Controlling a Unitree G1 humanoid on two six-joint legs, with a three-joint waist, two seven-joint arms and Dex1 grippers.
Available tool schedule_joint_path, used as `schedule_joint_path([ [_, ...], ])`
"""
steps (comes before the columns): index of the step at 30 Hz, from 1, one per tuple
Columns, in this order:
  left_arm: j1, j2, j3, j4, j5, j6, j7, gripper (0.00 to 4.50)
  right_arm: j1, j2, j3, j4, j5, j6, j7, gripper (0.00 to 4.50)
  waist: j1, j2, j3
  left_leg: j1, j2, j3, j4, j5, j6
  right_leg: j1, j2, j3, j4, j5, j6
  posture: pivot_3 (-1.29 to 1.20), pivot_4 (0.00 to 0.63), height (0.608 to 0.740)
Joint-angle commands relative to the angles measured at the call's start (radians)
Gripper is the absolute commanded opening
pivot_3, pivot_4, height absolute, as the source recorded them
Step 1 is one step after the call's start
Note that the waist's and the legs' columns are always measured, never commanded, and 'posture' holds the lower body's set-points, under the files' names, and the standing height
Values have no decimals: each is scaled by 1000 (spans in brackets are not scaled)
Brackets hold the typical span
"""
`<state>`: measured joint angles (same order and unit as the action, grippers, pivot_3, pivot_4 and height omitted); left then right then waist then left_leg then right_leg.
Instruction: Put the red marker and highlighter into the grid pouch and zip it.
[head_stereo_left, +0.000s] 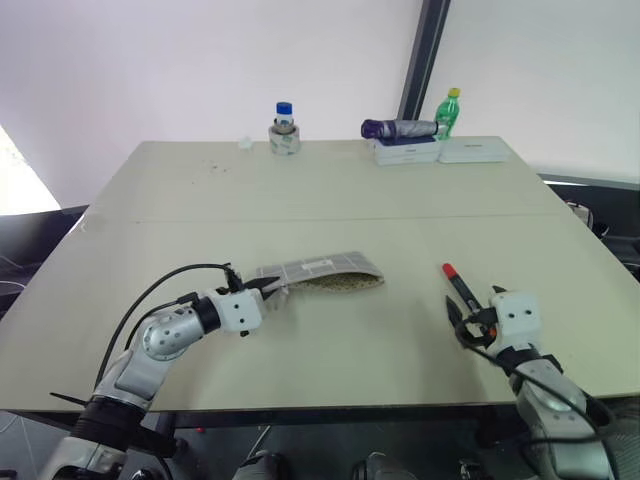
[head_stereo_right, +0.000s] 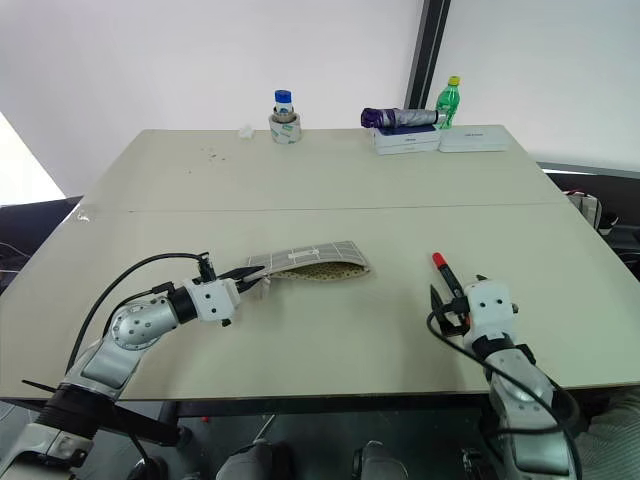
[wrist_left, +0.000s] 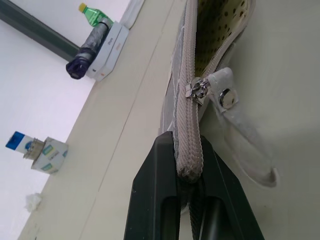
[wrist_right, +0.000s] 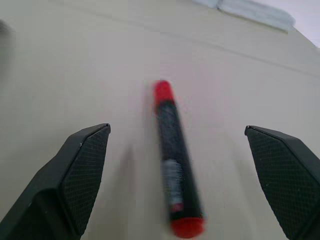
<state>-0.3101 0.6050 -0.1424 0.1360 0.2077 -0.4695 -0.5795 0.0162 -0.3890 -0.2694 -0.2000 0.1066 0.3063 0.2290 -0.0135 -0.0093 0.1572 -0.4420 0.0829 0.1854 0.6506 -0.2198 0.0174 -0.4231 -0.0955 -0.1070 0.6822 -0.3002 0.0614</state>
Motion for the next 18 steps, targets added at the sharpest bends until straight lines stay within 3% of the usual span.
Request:
schedule_joint_path([
  [1, -5, 6, 12, -15, 4, -19, 18, 0, -45, -26, -30, 25, 46, 92, 21, 4480, 0, 0, 0, 0, 0, 0, 0, 0, 0, 0, 0, 0, 0, 0, 0, 0, 150, 740],
  [3, 0, 9, 14, -17, 9, -19, 22, 0, -58, -51, -8, 48, 78, 203, 74, 4480, -1, 0, 0, 0, 0, 0, -1, 0, 0, 0, 0, 0, 0, 0, 0, 0, 150, 740],
  [6, 7, 12, 14, -22, 11, -18, 27, 0, -73, -69, -6, 69, 110, 278, 107, 3647, -1, 0, 0, 0, 0, 0, -1, 0, 0, 0, 0, 0, 0, 0, 0, 0, 150, 740],
  [12, 19, 14, 18, -37, 14, -8, 34, 0, -104, -76, -2, 47, 124, 316, 110, 596, 2, -1, -1, 0, 0, 0, 0, 0, 1, 1, 0, 0, 0, 0, 0, 0, 150, 740],
  [16, 21, 12, 17, -42, 14, -4, 33, 0, -131, -58, 12, -13, 173, 184, 192, 438, -1, -1, -1, 0, 0, 0, 0, 0, 1, 1, 0, 0, 0, 0, 0, 0, 150, 740],
  [18, 20, 12, 13, -39, 12, -8, 27, 0, -122, -111, 80, -79, 198, 48, 373, 438, -2, 0, 0, 0, 0, 0, -1, 0, 1, 0, 0, 0, 0, 0, 0, 0, 150, 740],
])
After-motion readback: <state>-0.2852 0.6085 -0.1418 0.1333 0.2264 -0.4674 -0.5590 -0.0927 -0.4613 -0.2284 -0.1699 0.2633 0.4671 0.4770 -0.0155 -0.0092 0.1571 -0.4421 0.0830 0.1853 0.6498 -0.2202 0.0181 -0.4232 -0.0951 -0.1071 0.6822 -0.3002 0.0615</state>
